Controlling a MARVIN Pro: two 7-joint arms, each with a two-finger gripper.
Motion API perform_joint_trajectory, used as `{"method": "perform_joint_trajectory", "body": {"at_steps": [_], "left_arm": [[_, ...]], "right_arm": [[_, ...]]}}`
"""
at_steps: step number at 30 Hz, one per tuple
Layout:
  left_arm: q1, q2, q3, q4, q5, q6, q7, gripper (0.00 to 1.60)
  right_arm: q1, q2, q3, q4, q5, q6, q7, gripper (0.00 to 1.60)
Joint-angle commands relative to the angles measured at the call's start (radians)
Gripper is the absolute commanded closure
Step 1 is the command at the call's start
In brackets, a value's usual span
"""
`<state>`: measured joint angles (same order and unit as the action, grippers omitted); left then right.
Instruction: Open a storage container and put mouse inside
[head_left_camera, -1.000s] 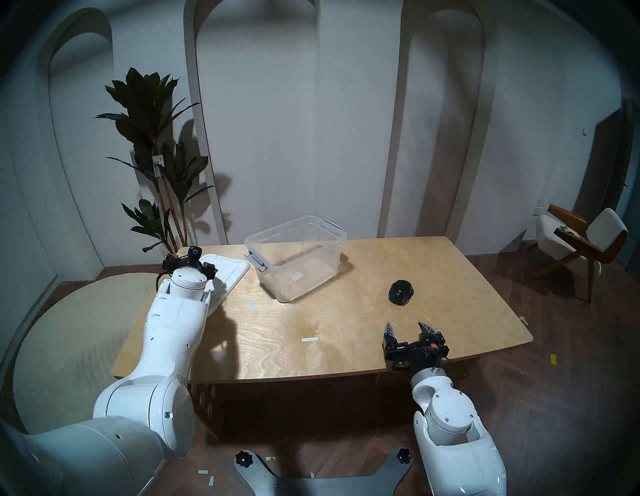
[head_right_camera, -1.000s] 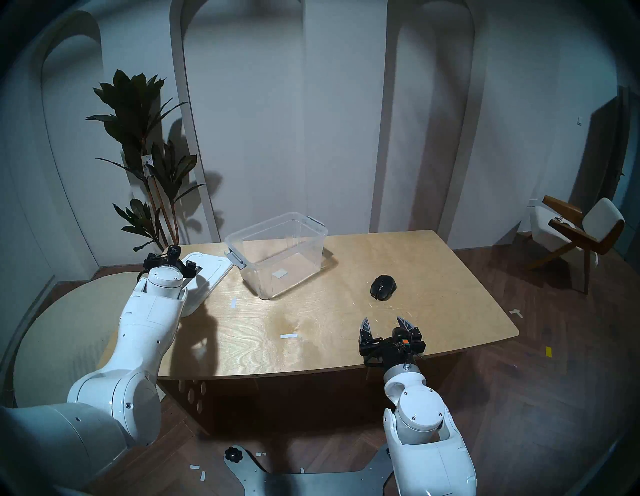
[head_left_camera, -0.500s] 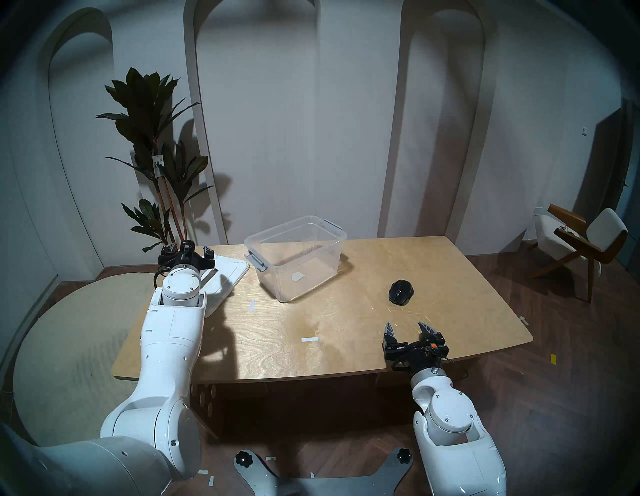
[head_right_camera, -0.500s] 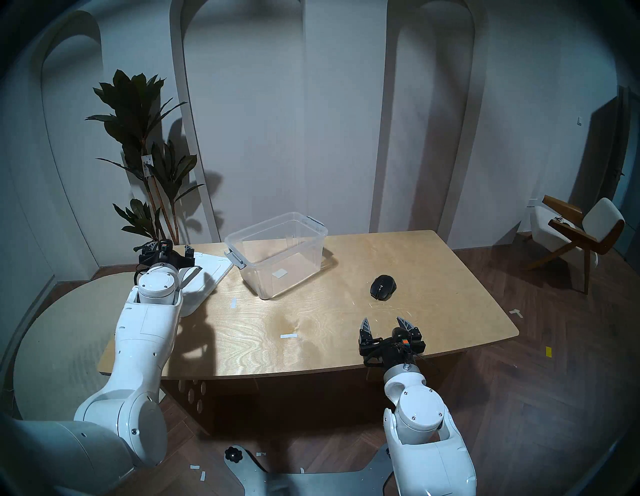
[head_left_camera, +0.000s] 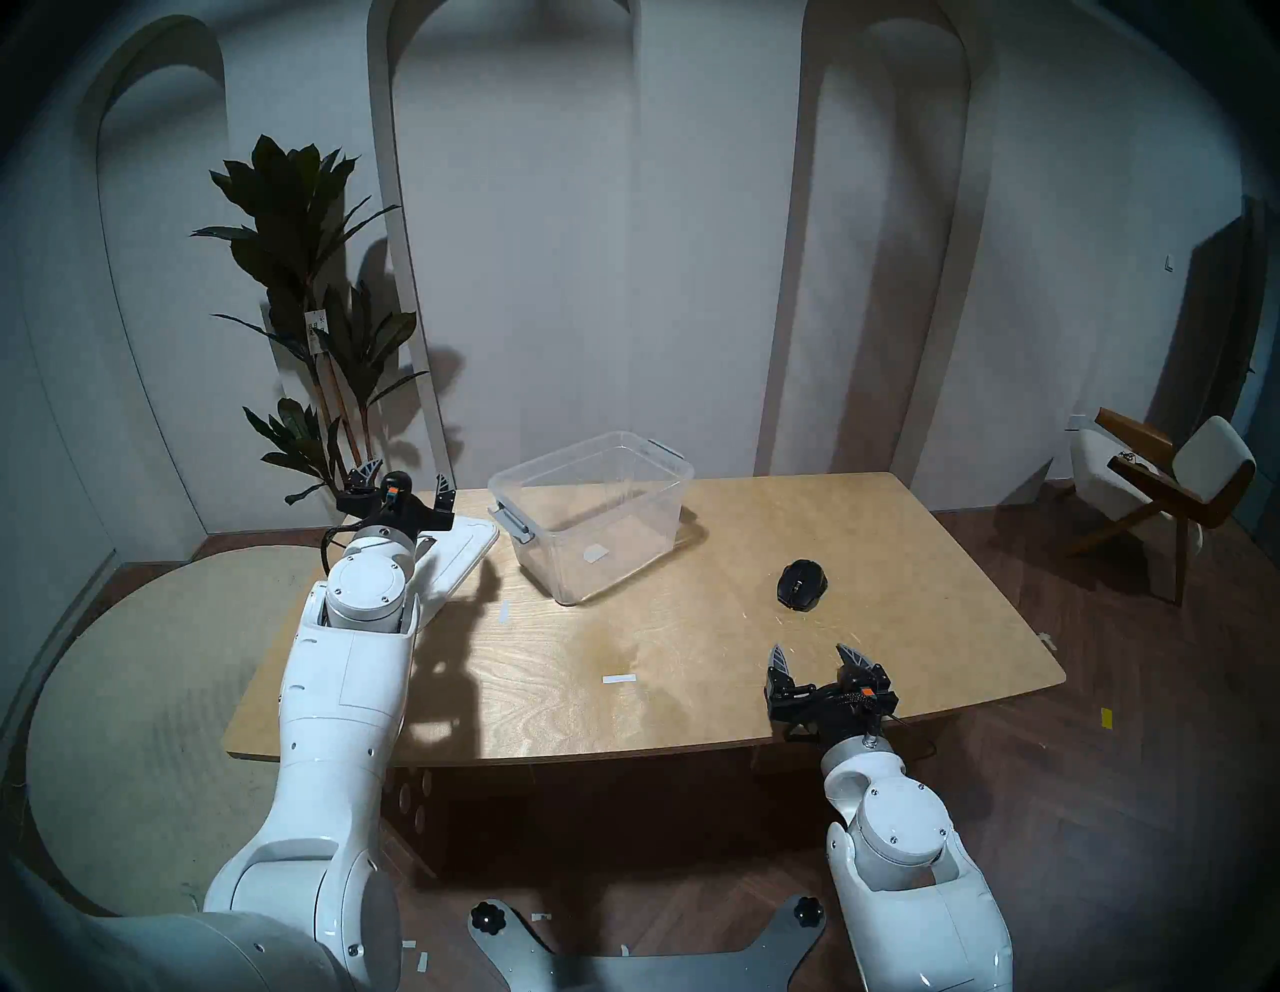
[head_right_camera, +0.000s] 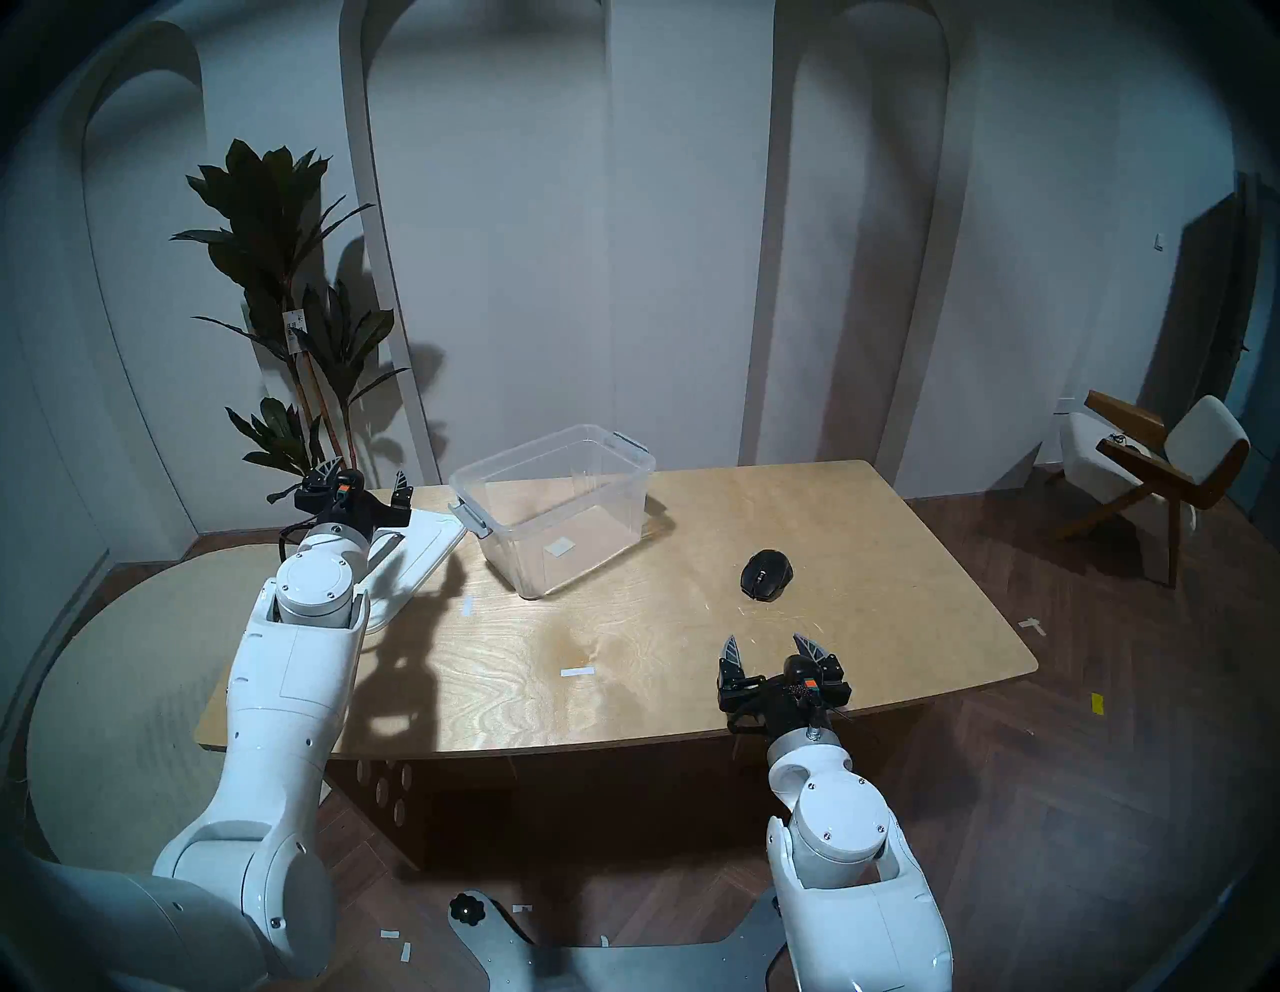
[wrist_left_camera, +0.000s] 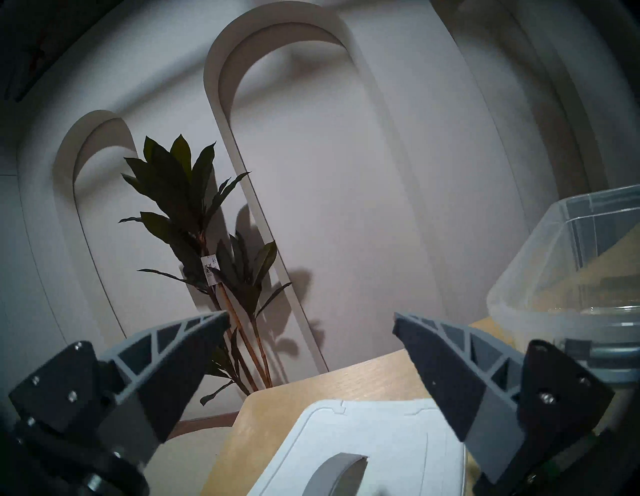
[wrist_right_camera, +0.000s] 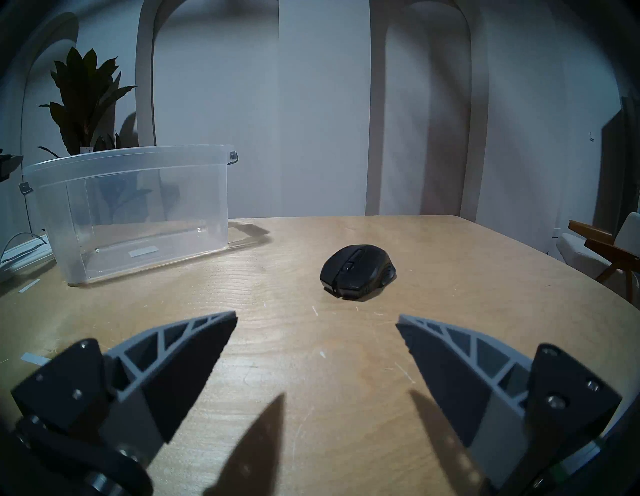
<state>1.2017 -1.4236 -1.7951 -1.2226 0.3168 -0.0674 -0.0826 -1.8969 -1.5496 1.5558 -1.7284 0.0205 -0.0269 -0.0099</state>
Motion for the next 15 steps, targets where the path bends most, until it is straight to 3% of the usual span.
{"method": "perform_joint_trajectory", "body": {"at_steps": [1,7,8,10,15], "left_arm": [[0.036,0.023,-0.021,-0.115,-0.040,0.013,-0.070,0.00],[0.059,0.016,-0.042,-0.163,-0.100,0.078,-0.155,0.00],[0.087,0.006,-0.052,-0.220,-0.122,0.123,-0.185,0.00],[0.085,0.016,-0.044,-0.209,-0.121,0.122,-0.204,0.00],[0.113,0.012,-0.051,-0.273,-0.144,0.210,-0.253,0.00]], "right_arm": [[0.004,0.000,-0.001,-0.024,0.000,-0.005,0.001,0.00],[0.003,0.001,-0.001,-0.025,0.000,-0.005,0.001,0.00],[0.003,0.001,-0.001,-0.025,0.000,-0.005,0.001,0.00],[0.003,0.001,-0.001,-0.026,0.000,-0.004,0.001,0.00],[0.002,0.001,-0.001,-0.027,0.000,-0.004,0.002,0.00]]}}
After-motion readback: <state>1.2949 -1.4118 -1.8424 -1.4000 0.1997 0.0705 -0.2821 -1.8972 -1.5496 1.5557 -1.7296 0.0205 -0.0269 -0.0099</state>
